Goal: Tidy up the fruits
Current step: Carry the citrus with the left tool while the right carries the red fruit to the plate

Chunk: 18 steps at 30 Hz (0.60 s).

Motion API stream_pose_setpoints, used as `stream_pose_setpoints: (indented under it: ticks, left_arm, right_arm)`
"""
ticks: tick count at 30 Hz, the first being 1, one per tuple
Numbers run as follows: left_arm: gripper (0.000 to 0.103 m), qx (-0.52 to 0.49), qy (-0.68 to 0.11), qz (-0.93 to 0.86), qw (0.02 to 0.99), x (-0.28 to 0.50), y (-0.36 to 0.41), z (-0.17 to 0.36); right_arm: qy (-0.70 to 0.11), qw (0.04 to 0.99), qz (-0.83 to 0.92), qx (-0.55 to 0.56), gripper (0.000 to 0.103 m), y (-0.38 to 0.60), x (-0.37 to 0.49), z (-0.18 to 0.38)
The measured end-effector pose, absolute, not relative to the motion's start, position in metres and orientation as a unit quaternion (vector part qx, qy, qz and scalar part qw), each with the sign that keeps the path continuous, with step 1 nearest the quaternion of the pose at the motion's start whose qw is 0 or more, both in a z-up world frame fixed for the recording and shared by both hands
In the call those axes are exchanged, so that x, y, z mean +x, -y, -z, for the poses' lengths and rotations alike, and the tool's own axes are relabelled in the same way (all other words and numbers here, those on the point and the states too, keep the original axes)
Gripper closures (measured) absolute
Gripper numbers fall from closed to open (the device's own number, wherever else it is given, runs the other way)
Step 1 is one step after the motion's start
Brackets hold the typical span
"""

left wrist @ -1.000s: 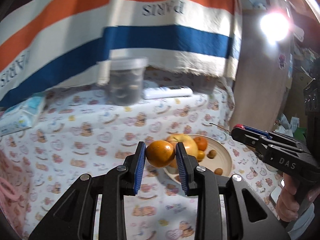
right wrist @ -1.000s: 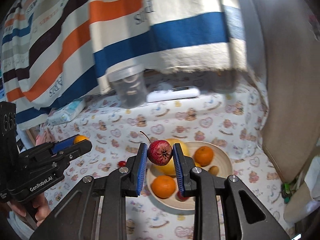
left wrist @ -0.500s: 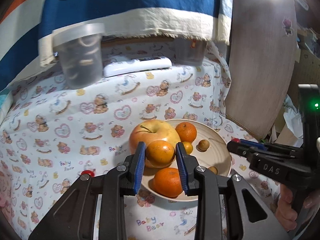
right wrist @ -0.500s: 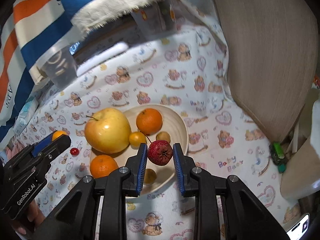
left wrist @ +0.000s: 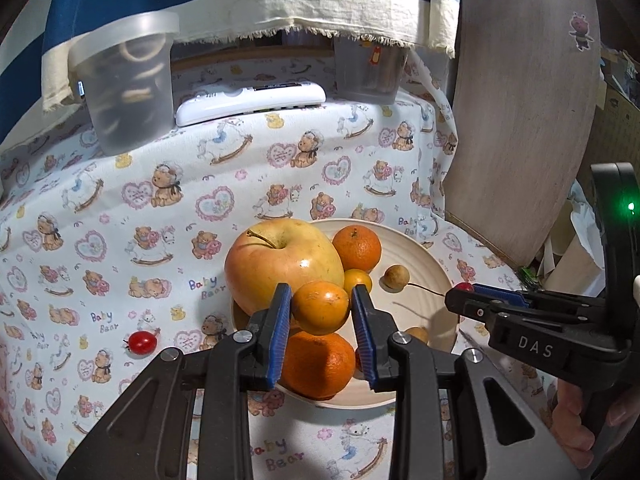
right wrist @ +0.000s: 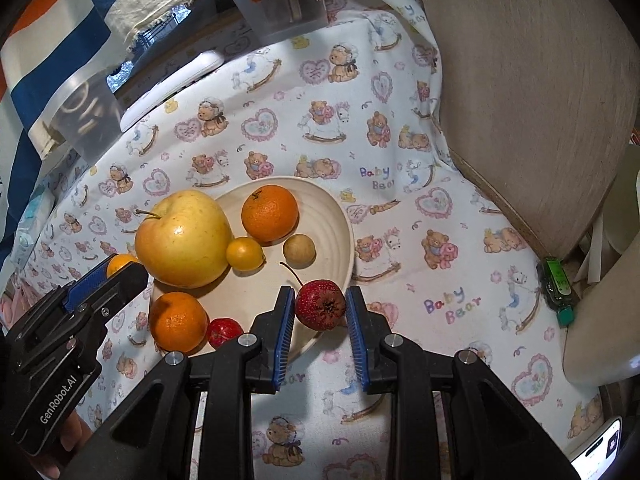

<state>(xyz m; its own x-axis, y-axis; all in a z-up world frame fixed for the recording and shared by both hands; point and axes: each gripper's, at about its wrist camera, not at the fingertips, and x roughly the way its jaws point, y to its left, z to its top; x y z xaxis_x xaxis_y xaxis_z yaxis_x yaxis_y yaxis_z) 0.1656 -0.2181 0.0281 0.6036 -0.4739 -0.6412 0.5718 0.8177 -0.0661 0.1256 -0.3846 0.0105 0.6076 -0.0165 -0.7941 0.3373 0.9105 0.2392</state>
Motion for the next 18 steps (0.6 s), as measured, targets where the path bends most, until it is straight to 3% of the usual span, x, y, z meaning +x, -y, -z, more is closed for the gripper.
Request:
stream_pose_setpoints:
  ticks: [18]
  left_arm:
    - [0.073, 0.084, -0.352, 0.301, 0.882, 0.167, 0.226, -0.014]
  right_arm:
    - [-0.429, 0.876, 0.091, 0.202, 0.076, 0.387, 0.124, -0.012]
